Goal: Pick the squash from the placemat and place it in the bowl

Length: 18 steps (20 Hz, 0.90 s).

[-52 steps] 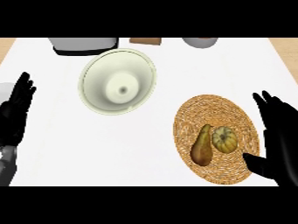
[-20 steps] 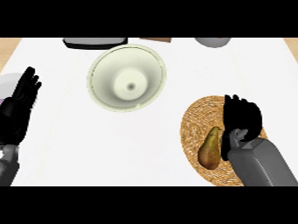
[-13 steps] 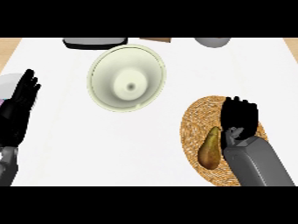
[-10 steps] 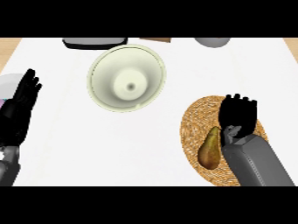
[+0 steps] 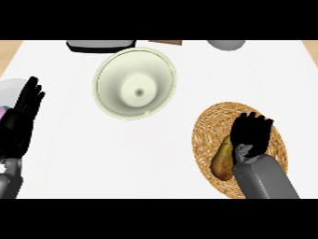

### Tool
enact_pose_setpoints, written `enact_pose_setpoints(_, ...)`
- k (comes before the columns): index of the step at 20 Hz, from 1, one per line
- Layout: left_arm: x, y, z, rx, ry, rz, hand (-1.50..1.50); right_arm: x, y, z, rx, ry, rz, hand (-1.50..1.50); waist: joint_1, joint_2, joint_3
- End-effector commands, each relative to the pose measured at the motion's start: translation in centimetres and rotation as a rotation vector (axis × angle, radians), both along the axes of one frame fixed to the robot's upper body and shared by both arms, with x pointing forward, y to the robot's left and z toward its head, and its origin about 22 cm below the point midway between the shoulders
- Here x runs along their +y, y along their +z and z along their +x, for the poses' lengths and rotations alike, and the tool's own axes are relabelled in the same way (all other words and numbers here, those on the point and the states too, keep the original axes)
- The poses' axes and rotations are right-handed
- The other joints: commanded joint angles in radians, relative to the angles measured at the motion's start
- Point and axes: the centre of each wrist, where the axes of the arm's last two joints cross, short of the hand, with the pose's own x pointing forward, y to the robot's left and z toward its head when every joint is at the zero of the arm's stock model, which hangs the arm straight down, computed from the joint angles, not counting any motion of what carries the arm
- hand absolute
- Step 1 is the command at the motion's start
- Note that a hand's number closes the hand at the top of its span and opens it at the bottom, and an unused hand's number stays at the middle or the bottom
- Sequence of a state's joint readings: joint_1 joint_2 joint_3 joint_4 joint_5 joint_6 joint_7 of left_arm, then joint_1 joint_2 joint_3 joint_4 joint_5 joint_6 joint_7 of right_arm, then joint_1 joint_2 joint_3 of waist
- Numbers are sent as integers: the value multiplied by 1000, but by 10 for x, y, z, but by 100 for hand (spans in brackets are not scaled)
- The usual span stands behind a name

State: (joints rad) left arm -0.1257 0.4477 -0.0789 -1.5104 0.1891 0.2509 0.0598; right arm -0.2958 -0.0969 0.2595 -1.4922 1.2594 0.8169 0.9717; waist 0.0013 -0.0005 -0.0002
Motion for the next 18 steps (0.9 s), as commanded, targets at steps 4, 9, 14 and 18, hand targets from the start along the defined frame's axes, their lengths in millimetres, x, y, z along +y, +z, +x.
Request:
enact_pose_setpoints(4,17,5,-10,16,-15,0,0,-16,-6,-13,1,-90,-47,-150,-1,-1,0)
enact_pose_setpoints(9,7,-10,3,11,-8,0,0,-23,-20,-1,-18,-85,-59,-150,-2,1,0)
enact_pose_setpoints(14,-4,31,7,-20,-2,-6,0,-17,-31,3,-17,-124,-52,-150,2,0,1)
enact_pose_setpoints(18,6,20,-7,-5,3,-1,0,-31,-43,8,55,-159,-2,150,5,0,1)
